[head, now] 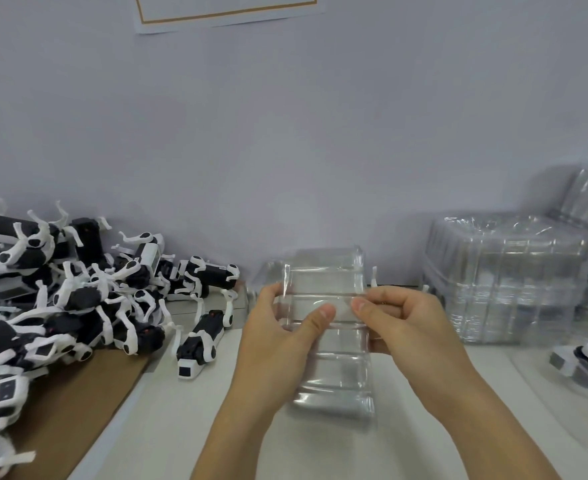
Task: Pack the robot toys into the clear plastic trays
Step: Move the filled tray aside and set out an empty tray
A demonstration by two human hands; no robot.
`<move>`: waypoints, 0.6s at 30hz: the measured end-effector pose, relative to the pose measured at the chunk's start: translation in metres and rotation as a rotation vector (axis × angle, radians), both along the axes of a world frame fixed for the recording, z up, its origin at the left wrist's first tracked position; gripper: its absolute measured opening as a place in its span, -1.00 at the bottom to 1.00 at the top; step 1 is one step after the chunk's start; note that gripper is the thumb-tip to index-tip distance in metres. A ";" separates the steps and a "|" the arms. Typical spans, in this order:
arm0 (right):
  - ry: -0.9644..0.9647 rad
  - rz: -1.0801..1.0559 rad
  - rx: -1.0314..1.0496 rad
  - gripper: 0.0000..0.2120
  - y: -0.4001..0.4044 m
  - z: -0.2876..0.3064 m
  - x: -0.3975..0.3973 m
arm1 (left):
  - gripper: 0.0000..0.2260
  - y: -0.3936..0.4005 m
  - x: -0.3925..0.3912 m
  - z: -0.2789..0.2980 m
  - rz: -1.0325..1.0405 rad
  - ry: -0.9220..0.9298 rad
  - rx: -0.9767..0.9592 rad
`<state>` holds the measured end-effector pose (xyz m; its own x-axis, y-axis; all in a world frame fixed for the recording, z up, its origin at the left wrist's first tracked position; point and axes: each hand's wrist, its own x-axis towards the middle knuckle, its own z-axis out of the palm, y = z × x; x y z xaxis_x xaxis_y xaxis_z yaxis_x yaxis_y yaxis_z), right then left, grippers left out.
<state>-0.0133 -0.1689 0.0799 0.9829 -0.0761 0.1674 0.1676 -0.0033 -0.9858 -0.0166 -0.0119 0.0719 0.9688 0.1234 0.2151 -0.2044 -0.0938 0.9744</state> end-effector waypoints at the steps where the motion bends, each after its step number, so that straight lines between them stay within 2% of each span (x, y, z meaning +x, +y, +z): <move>1: -0.013 -0.017 -0.011 -0.94 -0.001 0.000 0.000 | -0.62 0.001 0.001 0.000 0.017 -0.006 0.014; 5: -0.066 -0.105 -0.023 -0.92 -0.007 0.001 -0.001 | -0.52 0.016 0.002 0.006 0.085 0.006 0.015; 10: -0.055 -0.245 0.220 -0.83 -0.026 0.006 0.002 | -0.70 0.059 -0.005 0.018 0.201 -0.009 0.088; 14: -0.065 -0.261 0.545 -0.85 -0.041 0.017 -0.001 | -0.69 0.077 -0.012 0.026 0.162 0.014 0.458; 16: -0.090 -0.264 0.591 -0.85 -0.045 0.020 -0.003 | -0.68 0.072 -0.014 0.025 0.061 0.063 0.680; 18: -0.126 -0.292 0.599 -0.84 -0.047 0.023 -0.006 | -0.68 0.066 -0.012 0.020 -0.014 0.105 0.788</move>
